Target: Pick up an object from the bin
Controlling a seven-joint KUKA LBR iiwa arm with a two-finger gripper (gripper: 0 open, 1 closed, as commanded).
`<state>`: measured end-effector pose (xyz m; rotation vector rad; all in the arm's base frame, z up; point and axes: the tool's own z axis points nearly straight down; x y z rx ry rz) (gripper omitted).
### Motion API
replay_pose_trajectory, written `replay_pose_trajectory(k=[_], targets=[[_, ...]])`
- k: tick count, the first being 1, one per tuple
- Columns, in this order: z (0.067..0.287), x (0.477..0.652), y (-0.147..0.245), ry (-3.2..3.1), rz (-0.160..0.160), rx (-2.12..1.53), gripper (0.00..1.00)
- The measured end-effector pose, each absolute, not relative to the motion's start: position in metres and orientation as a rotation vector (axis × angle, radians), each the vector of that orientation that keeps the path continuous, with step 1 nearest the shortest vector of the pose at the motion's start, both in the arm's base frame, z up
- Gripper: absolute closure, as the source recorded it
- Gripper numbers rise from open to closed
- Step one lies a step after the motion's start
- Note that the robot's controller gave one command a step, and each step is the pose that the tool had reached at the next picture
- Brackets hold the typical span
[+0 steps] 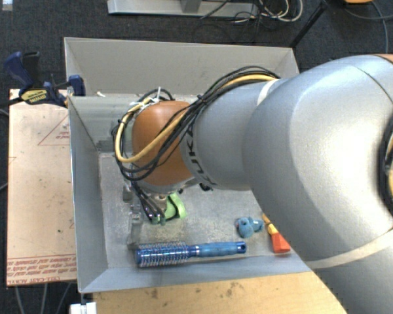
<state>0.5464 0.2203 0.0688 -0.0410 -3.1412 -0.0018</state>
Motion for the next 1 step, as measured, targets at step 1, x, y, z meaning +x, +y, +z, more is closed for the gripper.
replay_pose_trajectory(k=[1], targets=[[0.1111, 0.5534, 0.1443, -3.141, 0.003, -0.179, 0.00]])
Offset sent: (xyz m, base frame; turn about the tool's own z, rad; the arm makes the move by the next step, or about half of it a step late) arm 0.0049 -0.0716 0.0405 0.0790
